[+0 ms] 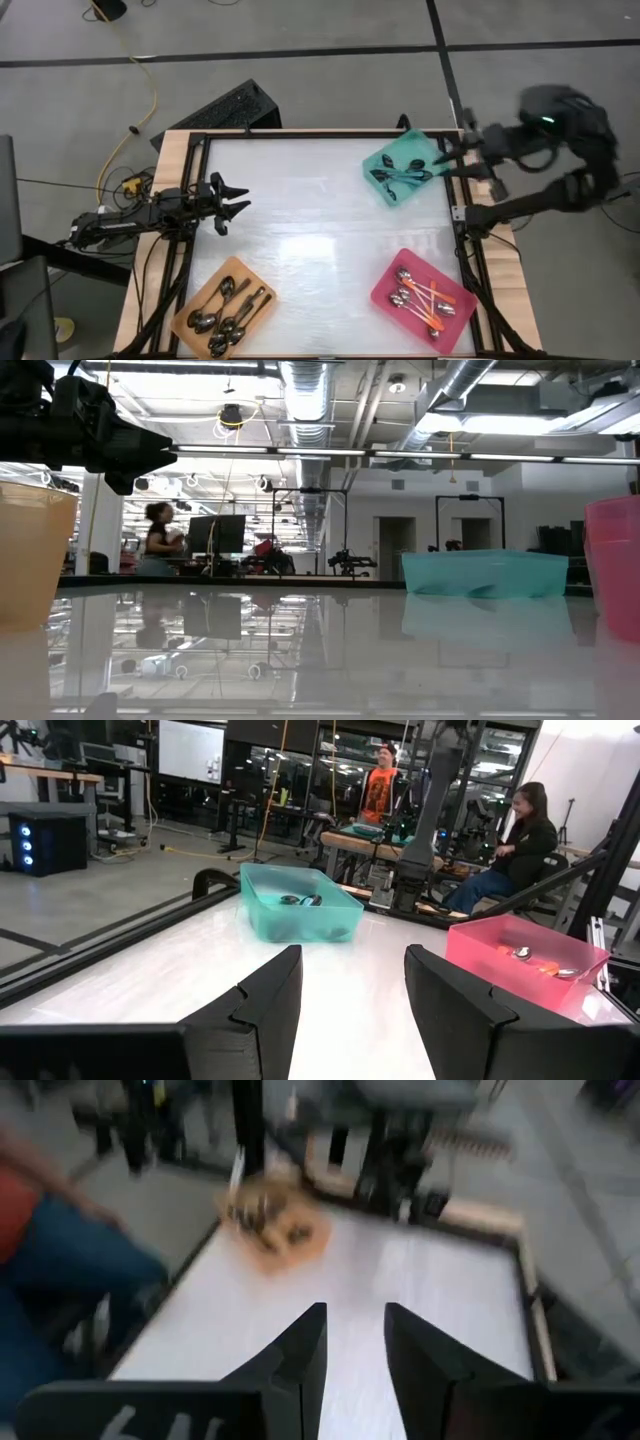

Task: Sort silverware by color (type)
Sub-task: Return to Home Position

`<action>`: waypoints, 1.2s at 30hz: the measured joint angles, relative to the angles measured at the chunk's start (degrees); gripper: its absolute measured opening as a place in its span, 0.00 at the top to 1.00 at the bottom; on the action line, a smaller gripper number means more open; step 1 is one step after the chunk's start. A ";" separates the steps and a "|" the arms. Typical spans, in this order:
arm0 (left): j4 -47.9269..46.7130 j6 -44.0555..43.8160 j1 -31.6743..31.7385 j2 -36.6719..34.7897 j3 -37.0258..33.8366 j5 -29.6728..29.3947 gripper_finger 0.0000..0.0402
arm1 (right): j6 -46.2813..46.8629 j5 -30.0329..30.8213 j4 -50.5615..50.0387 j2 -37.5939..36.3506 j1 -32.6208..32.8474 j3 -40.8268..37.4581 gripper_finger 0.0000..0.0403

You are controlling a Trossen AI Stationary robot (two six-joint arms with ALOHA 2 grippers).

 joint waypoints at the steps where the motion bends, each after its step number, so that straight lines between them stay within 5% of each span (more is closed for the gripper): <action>1: -0.01 0.00 0.00 0.00 0.01 0.00 0.59 | 1.34 0.07 3.91 -3.81 0.20 -4.67 0.70; 9: -0.02 0.00 0.00 0.00 0.00 0.00 0.59 | 13.72 7.87 36.84 -33.16 -0.77 -48.13 0.70; 17: -0.01 0.00 -0.01 0.00 0.00 -0.01 0.59 | 20.14 7.99 54.32 -54.67 -2.35 -79.74 0.70; 23: -0.02 0.00 -0.01 0.00 0.02 0.00 0.59 | 22.93 9.42 60.16 -68.74 -3.07 -93.26 0.70; 36: 0.06 0.00 0.00 0.00 0.00 -0.04 0.59 | 21.97 7.67 84.32 -68.68 1.94 -112.64 0.70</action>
